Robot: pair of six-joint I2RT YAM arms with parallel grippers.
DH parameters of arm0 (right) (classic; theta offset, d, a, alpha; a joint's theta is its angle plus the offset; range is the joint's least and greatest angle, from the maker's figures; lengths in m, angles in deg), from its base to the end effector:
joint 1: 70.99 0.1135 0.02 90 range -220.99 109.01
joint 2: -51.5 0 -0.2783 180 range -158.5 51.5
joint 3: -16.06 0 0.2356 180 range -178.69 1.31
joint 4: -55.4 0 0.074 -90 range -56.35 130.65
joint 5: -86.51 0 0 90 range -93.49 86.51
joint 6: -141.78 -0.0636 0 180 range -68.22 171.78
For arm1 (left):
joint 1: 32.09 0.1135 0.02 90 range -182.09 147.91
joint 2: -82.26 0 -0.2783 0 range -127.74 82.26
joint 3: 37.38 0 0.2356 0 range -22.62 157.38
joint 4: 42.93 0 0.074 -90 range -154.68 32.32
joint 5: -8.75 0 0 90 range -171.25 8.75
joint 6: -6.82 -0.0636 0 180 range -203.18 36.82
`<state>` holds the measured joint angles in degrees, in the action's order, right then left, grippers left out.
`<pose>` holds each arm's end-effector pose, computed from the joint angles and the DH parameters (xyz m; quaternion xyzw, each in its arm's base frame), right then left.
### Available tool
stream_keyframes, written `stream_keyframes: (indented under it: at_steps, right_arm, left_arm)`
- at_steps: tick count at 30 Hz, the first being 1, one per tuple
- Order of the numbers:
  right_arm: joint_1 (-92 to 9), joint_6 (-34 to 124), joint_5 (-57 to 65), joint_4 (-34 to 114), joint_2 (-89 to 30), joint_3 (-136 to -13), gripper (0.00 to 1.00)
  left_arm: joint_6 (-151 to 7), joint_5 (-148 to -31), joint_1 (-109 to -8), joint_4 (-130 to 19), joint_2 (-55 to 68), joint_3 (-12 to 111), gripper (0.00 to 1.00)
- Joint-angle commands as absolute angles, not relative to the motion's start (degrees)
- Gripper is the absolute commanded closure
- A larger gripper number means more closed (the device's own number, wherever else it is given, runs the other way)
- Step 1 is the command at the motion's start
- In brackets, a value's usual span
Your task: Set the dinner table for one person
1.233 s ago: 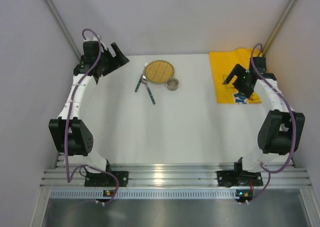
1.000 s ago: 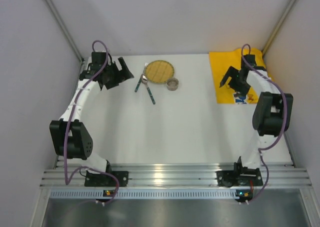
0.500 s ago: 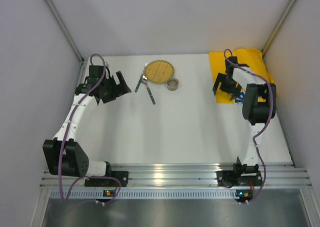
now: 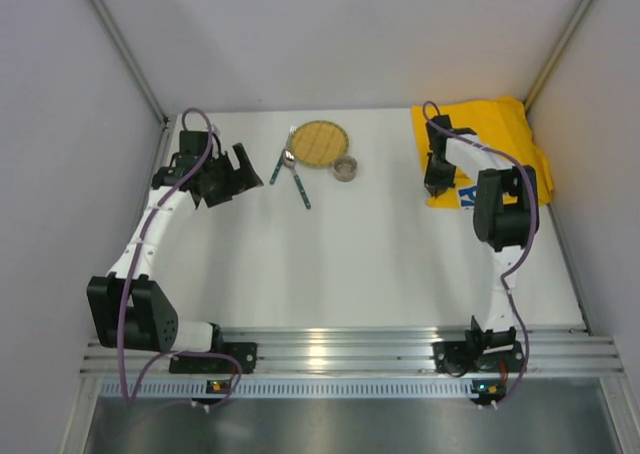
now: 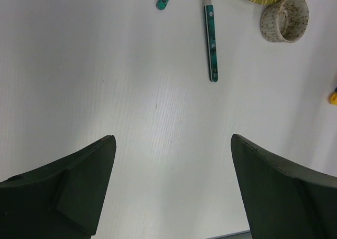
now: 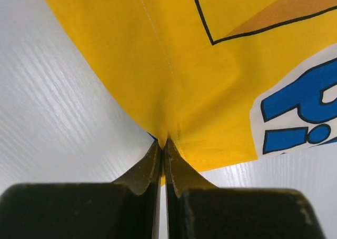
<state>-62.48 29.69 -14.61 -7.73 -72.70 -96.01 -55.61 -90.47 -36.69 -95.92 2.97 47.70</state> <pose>0.4384 0.0532 0.1623 0.1290 0.9787 -0.0590 0.1485 0.2938 -0.0339 0.3104 -0.1560 0.9153 -0.1727 0.3287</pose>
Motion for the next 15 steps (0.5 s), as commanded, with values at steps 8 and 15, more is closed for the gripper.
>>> stream_keyframes:
  at_steps: [8,15]
  right_arm:
    - [-60.18,31.21,-8.42,-11.65,-54.69,-76.84,1.00]
    - [-50.37,29.90,-4.28,-17.79,-37.89,-64.88,1.00]
  left_arm:
    - [-56.11,-89.95,-37.98,-95.21,4.21,48.31,0.04]
    - [-55.32,-89.51,-39.12,-95.21,5.44,46.28,0.04]
